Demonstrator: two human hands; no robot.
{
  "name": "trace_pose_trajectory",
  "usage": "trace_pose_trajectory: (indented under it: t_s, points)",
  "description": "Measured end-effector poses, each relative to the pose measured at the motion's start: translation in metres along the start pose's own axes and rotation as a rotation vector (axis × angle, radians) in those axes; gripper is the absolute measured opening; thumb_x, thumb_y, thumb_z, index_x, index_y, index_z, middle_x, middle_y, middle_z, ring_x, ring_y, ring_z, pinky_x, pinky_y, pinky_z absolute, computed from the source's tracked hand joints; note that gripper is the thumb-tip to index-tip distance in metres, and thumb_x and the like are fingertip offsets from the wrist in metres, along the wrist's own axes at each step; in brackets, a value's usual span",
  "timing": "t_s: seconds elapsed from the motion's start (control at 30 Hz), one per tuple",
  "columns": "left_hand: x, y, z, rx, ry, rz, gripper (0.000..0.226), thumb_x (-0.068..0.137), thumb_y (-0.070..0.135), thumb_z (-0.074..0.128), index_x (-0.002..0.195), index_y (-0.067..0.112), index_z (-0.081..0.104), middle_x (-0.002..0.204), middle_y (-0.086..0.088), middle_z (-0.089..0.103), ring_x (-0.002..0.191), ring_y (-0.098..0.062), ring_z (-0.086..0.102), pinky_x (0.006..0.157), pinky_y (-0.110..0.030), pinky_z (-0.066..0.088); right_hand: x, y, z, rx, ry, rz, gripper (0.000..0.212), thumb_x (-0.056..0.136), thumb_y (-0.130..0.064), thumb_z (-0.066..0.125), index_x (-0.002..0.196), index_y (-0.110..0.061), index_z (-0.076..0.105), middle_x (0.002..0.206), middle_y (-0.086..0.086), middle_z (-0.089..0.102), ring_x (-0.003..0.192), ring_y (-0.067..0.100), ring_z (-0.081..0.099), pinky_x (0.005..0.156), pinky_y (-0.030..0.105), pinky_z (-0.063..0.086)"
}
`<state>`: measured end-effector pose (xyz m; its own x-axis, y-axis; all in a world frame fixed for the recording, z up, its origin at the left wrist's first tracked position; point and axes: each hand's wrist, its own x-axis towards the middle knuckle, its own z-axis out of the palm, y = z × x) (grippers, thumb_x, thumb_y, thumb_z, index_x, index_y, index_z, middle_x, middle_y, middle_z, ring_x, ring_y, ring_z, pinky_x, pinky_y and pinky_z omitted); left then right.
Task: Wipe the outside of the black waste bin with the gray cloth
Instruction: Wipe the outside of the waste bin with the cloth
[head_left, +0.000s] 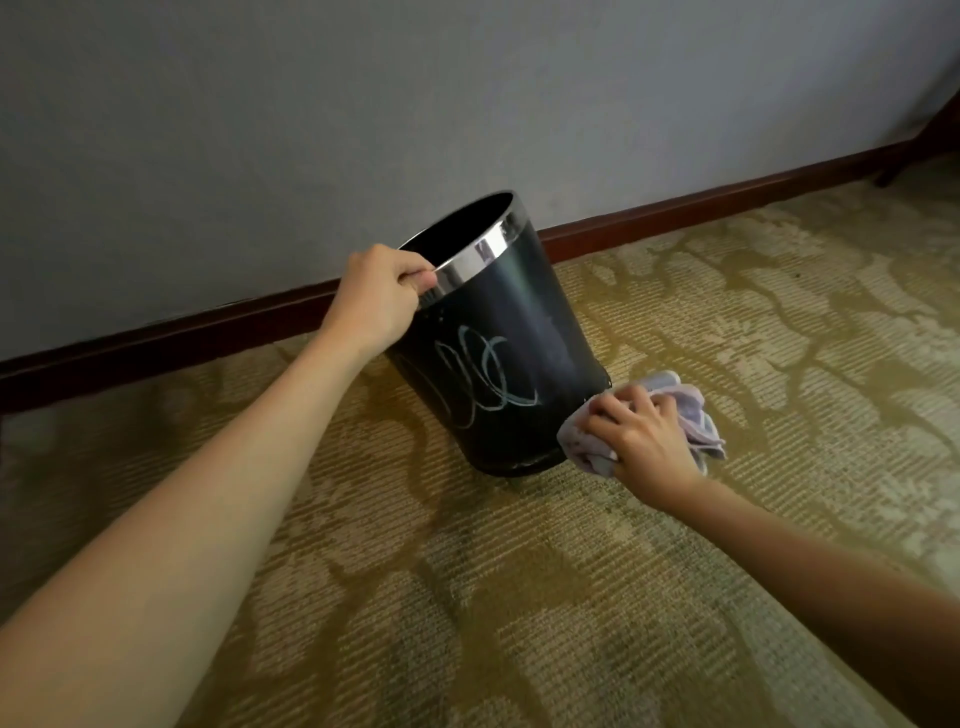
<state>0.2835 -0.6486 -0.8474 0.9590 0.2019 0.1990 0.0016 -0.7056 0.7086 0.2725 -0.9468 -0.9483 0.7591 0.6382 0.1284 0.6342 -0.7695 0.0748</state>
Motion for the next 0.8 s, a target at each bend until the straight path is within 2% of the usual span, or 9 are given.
trace_pose_trajectory:
  t_s: [0.1, 0.2, 0.3, 0.4, 0.53, 0.6, 0.7, 0.8]
  points:
    - [-0.003, 0.006, 0.005, 0.003, -0.012, 0.023, 0.020, 0.093, 0.015, 0.054, 0.083, 0.007, 0.070, 0.083, -0.017, 0.068, 0.081, -0.029, 0.062, 0.071, -0.035, 0.045, 0.017, -0.001, -0.020, 0.016, 0.057, -0.031, 0.025, 0.073, -0.015, 0.072, 0.098, -0.015, 0.069, 0.108, 0.008, 0.062, 0.097, 0.035, 0.051, 0.071, 0.050, 0.039]
    - [-0.005, 0.009, 0.010, 0.002, -0.023, 0.038, 0.020, 0.093, 0.015, 0.054, 0.082, 0.008, 0.069, 0.082, -0.018, 0.068, 0.081, -0.030, 0.062, 0.074, -0.040, 0.048, 0.059, -0.016, -0.053, 0.161, 0.321, -0.007, 0.041, 0.067, -0.006, 0.073, 0.107, -0.011, 0.068, 0.113, 0.013, 0.061, 0.101, 0.041, 0.050, 0.073, 0.050, 0.039]
    - [-0.005, 0.010, 0.012, 0.012, -0.010, 0.037, 0.020, 0.094, 0.014, 0.053, 0.082, 0.011, 0.069, 0.079, -0.019, 0.067, 0.078, -0.033, 0.062, 0.067, -0.039, 0.047, 0.095, -0.029, -0.079, 0.195, 0.481, -0.002, 0.041, 0.068, -0.003, 0.064, 0.108, -0.013, 0.068, 0.111, 0.011, 0.061, 0.102, 0.040, 0.049, 0.071, 0.047, 0.036]
    - [-0.002, 0.003, 0.007, -0.007, -0.009, 0.004, 0.021, 0.094, 0.014, 0.054, 0.079, 0.013, 0.069, 0.078, -0.018, 0.068, 0.076, -0.031, 0.062, 0.064, -0.030, 0.041, 0.091, -0.038, -0.071, 0.114, 0.441, -0.014, 0.039, 0.067, -0.006, 0.071, 0.106, -0.011, 0.067, 0.114, 0.014, 0.060, 0.104, 0.041, 0.048, 0.073, 0.050, 0.038]
    - [-0.003, -0.010, -0.003, -0.035, -0.011, -0.039, 0.021, 0.093, 0.016, 0.054, 0.079, 0.017, 0.069, 0.074, -0.004, 0.066, 0.070, -0.012, 0.057, 0.060, -0.015, 0.037, 0.050, -0.031, -0.031, -0.024, 0.265, -0.119, 0.039, 0.065, -0.012, 0.076, 0.103, -0.012, 0.068, 0.108, 0.014, 0.063, 0.099, 0.040, 0.054, 0.070, 0.053, 0.043]
    - [-0.002, -0.012, -0.004, -0.047, 0.004, -0.055, 0.021, 0.094, 0.016, 0.054, 0.080, 0.015, 0.070, 0.075, -0.005, 0.066, 0.069, -0.012, 0.055, 0.060, -0.017, 0.037, 0.026, -0.021, -0.011, -0.044, 0.180, -0.124, 0.039, 0.060, -0.011, 0.081, 0.097, -0.013, 0.070, 0.101, 0.011, 0.064, 0.093, 0.037, 0.057, 0.068, 0.052, 0.044]
    - [-0.006, -0.009, 0.001, -0.046, 0.034, -0.044, 0.022, 0.094, 0.014, 0.052, 0.079, 0.010, 0.069, 0.071, -0.008, 0.062, 0.067, -0.016, 0.054, 0.061, -0.026, 0.039, 0.002, -0.012, 0.004, -0.111, 0.061, -0.106, 0.038, 0.057, -0.017, 0.084, 0.092, -0.016, 0.070, 0.097, 0.007, 0.063, 0.088, 0.034, 0.057, 0.061, 0.046, 0.040]
    - [-0.013, 0.001, 0.010, -0.004, 0.049, -0.018, 0.024, 0.094, 0.009, 0.050, 0.073, 0.001, 0.061, 0.064, -0.007, 0.051, 0.061, -0.019, 0.047, 0.061, -0.031, 0.037, 0.002, -0.007, 0.000, -0.096, 0.047, -0.091, 0.031, 0.061, -0.017, 0.080, 0.090, -0.019, 0.069, 0.098, 0.004, 0.062, 0.088, 0.032, 0.055, 0.062, 0.044, 0.038]
